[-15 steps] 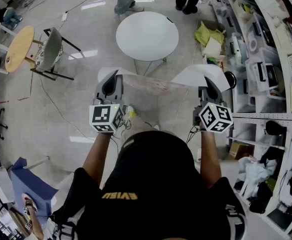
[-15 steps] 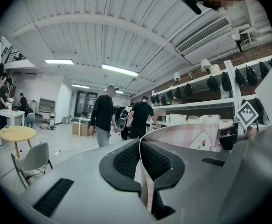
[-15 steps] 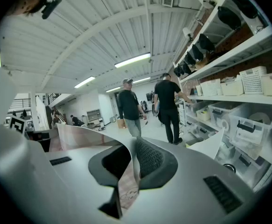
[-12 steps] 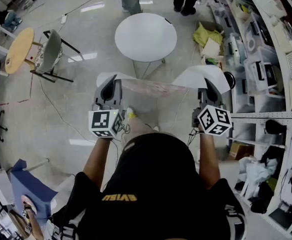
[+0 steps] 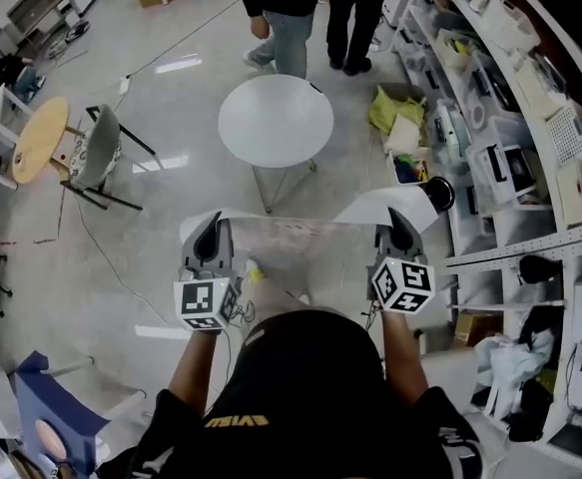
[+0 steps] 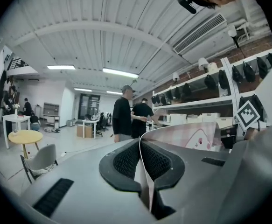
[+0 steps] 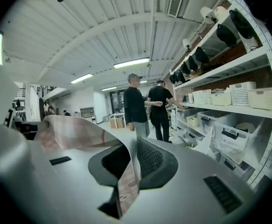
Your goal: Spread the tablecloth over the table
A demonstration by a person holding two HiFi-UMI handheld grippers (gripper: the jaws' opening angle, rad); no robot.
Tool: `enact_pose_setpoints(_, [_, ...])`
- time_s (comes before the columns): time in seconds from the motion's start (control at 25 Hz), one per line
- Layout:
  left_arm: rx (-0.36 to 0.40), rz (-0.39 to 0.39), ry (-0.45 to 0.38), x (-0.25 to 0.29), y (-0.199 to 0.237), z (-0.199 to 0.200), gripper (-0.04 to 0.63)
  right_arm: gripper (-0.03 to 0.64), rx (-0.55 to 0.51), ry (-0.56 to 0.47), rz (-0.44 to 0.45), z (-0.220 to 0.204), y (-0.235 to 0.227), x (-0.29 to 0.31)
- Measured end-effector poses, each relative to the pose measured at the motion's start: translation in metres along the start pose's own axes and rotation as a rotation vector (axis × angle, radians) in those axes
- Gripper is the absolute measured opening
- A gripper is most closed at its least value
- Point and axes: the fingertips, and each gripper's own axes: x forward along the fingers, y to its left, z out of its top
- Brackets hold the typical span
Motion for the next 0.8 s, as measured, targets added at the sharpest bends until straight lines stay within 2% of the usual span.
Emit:
enact_pose_setpoints(0.2, [-0.010, 0.037, -0.022, 0.003, -0.004, 0.007, 0.017, 0.040, 0.013, -0.032, -0.007, 0.001, -0.008, -0.004])
enact_pose_setpoints(0.52, [-0.015, 0.055, -0.041, 0.008, -0.002, 0.020, 0.017, 0.052, 0.027, -0.044, -0.038, 0.001, -0.017, 0.006])
enact_pose_setpoints(0.8, [-0.032, 0.120, -0.012, 0.016, 0.015, 0.022, 0.017, 0.052, 0.010, -0.034, 0.018, 0.011, -0.004, 0.024])
